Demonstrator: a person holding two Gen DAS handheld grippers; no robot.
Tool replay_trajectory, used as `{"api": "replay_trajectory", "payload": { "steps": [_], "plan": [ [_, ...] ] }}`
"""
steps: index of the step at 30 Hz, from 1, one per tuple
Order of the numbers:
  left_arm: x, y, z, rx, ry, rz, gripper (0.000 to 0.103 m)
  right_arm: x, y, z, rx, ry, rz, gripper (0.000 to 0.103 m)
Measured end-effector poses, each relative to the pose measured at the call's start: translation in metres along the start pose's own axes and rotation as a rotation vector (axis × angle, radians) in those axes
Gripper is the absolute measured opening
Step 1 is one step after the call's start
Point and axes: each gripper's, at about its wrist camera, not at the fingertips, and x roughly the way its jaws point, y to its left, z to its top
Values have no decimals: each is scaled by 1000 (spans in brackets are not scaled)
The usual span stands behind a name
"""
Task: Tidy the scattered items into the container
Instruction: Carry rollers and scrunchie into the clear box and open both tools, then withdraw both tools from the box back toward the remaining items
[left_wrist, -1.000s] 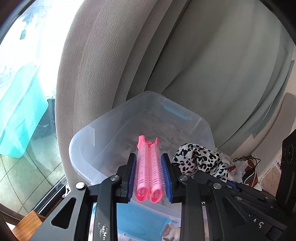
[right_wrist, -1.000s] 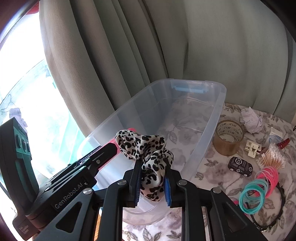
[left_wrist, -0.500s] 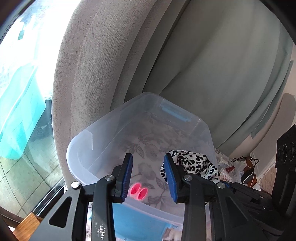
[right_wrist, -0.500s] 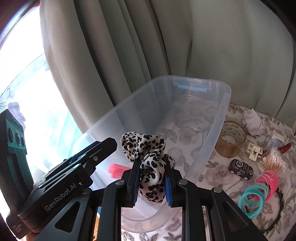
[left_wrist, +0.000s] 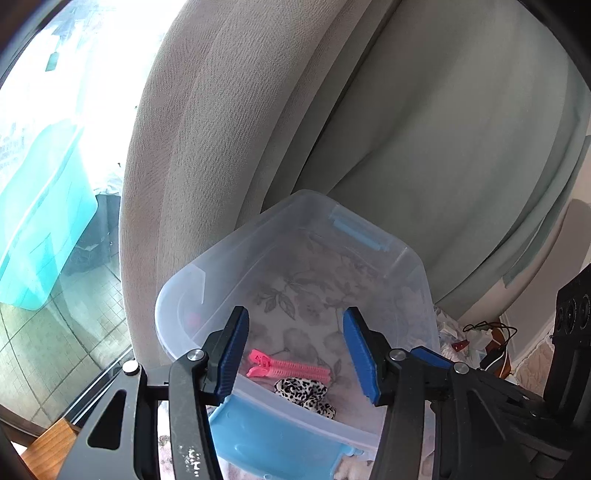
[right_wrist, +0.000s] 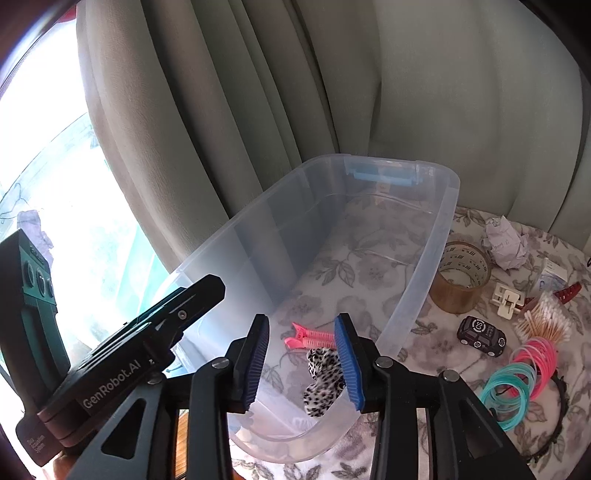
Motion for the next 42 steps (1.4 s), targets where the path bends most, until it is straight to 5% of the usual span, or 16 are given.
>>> {"api": "replay_trajectory", "payload": {
  "steps": [9, 25, 42],
  "plan": [
    [-31, 8, -8, 17, 18, 35, 66, -21, -1, -2, 21, -25, -5, 54],
    [-108, -58, -11, 116, -22, -32, 70, -132, -39, -27, 150, -206, -11, 61],
    [-98, -148, -52, 128, 74, -180, 70, -228, -118, -80, 341, -435, -145, 85]
  ]
}}
